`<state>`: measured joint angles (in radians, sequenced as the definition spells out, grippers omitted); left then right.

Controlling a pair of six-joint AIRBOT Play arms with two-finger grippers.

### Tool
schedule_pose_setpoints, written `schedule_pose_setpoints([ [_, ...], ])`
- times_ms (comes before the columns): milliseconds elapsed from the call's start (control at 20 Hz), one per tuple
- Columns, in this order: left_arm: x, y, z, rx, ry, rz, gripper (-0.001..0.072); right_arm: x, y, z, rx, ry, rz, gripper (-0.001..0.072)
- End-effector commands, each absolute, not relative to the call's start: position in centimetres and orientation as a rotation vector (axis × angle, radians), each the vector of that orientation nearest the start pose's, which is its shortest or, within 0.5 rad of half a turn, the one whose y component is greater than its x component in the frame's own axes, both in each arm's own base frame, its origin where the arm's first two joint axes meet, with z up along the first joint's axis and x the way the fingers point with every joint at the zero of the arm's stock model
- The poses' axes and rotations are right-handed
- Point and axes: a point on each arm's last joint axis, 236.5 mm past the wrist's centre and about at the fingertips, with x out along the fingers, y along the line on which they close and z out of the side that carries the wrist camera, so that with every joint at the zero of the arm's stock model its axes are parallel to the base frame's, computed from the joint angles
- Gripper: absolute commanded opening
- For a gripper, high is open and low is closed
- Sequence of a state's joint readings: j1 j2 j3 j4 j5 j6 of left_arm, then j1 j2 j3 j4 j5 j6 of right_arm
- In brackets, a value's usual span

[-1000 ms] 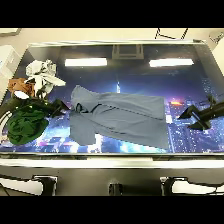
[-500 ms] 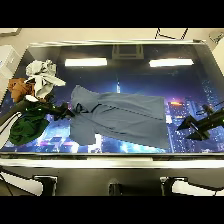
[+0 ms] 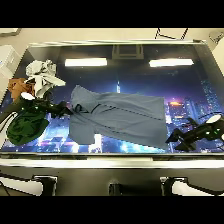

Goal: Fold the clothes and pants, and hang the long-sleeved shirts on hangers.

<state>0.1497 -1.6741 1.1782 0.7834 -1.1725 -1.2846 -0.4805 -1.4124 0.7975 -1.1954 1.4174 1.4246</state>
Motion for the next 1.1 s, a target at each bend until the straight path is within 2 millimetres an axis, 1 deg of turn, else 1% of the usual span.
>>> schedule_pose_setpoints([
  [0,40.6,-9.8,-6.9,-0.708,1.426,-0.406,0.0018,23.0,1.0,-12.2,0.721,1.81,-0.004,0.0485],
  [50,40.5,-9.8,-6.8,-0.715,1.431,-0.405,0.0019,23.2,2.0,-12.2,0.728,1.813,0.003,0.0392],
  [100,40.3,-9.9,-6.6,-0.72,1.439,-0.407,0.0018,23.6,3.0,-11.9,0.737,1.809,0.032,0.0162],
  [150,40.0,-10.0,-6.4,-0.722,1.451,-0.418,0.0019,24.1,3.6,-11.3,0.755,1.799,0.06,0.004],
  [200,39.7,-10.1,-5.9,-0.719,1.458,-0.433,0.0018,24.9,3.9,-10.3,0.756,1.772,0.095,0.004],
  [250,39.9,-10.0,-4.7,-0.708,1.44,-0.448,0.0017,26.1,3.7,-8.8,0.729,1.731,0.123,0.0039],
  [300,40.9,-9.7,-2.7,-0.683,1.38,-0.453,0.0017,28.1,3.0,-6.6,0.69,1.657,0.142,0.0038],
  [350,42.6,-9.2,0.6,-0.644,1.278,-0.456,0.0016,30.6,2.2,-3.6,0.648,1.552,0.15,0.0036],
  [400,44.1,-8.7,4.9,-0.597,1.162,-0.465,0.0016,33.7,1.1,0.9,0.579,1.401,0.156,0.0036],
  [450,45.3,-8.4,10.9,-0.53,1.019,-0.483,0.0017,36.5,0.2,6.3,0.502,1.229,0.166,0.0036],
  [500,45.8,-8.2,17.4,-0.458,0.865,-0.5,0.0017,38.9,-0.8,12.9,0.419,1.038,0.158,0.0036],
  [550,45.4,-8.1,24.6,-0.382,0.688,-0.508,0.0017,40.4,-2.1,21.0,0.325,0.812,0.126,0.0037],
  [600,43.9,-8.1,32.7,-0.303,0.484,-0.507,0.0018,40.4,-3.1,29.5,0.234,0.583,0.084,0.0037],
  [650,41.4,-7.7,40.1,-0.227,0.285,-0.476,0.0018,39.0,-3.7,36.9,0.159,0.384,0.039,0.0037],
  [700,38.3,-7.3,45.8,-0.165,0.126,-0.439,0.0017,36.2,-3.8,43.4,0.092,0.217,0.004,0.0037],
  [750,34.7,-7.2,50.3,-0.118,-0.004,-0.41,0.0018,33.3,-3.4,47.5,0.047,0.11,-0.018,0.0037],
  [800,31.5,-7.2,52.8,-0.086,-0.088,-0.388,0.0018,30.3,-2.9,50.3,0.014,0.037,-0.035,0.0037],
  [850,28.3,-7.6,54.4,-0.061,-0.141,-0.384,0.0018,28.0,-2.3,51.6,-0.003,-0.004,-0.04,0.0037],
  [900,25.8,-8.1,55.4,-0.046,-0.173,-0.389,0.0018,25.9,-1.7,52.1,-0.008,-0.022,-0.04,0.0037],
  [950,23.5,-8.5,56.3,-0.058,-0.208,-0.394,0.0018,24.4,-1.2,52.3,-0.007,-0.028,-0.04,0.0037],
  [1050,20.1,-8.8,58.1,-0.055,-0.284,-0.391,0.0017,22.3,-0.6,53.0,-0.013,-0.057,-0.043,0.0037],
])
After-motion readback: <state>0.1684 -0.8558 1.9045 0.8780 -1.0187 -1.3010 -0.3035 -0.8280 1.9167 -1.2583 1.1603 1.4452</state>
